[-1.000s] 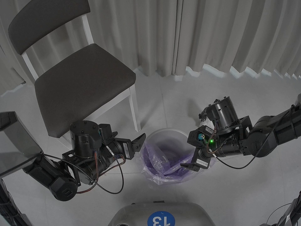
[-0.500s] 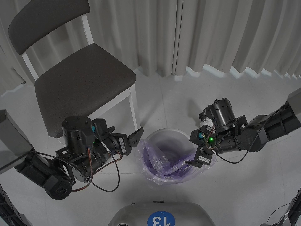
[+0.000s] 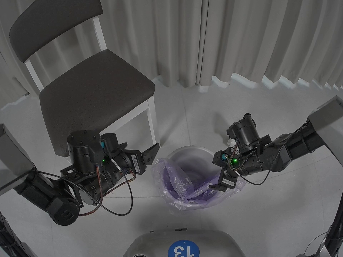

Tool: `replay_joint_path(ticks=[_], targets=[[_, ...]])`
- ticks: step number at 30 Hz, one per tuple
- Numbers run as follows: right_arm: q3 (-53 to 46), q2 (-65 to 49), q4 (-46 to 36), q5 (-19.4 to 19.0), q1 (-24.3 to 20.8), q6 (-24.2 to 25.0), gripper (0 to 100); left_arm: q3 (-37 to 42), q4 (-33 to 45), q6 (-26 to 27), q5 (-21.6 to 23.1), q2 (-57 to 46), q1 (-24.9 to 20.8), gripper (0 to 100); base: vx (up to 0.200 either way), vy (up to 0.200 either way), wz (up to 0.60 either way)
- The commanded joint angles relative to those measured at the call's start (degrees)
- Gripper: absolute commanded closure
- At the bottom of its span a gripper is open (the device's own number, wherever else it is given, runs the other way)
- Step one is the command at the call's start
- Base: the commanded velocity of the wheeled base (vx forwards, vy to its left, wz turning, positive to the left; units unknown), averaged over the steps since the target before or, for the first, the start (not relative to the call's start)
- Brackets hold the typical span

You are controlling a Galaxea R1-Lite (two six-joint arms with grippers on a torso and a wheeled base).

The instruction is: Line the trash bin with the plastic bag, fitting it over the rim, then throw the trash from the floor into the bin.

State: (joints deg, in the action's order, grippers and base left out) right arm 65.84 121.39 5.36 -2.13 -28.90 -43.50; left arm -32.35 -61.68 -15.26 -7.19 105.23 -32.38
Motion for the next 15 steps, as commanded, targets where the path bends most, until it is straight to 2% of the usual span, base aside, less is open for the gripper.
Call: replay_joint_path(ticks=[1, 15], targets=[[1.04, 2.27, -0.09, -0.06, 0.08, -0.01, 0, -0.08, -0.01, -0.03, -0.01, -0.2, 0.12, 0, 0.0, 0.0, 0.0], [3.06, 7.01, -0.09, -0.42, 0.87, -0.19, 0, -0.08, -0.01, -0.03, -0.01, -0.38, 0.65, 0, 0.0, 0.0, 0.0]])
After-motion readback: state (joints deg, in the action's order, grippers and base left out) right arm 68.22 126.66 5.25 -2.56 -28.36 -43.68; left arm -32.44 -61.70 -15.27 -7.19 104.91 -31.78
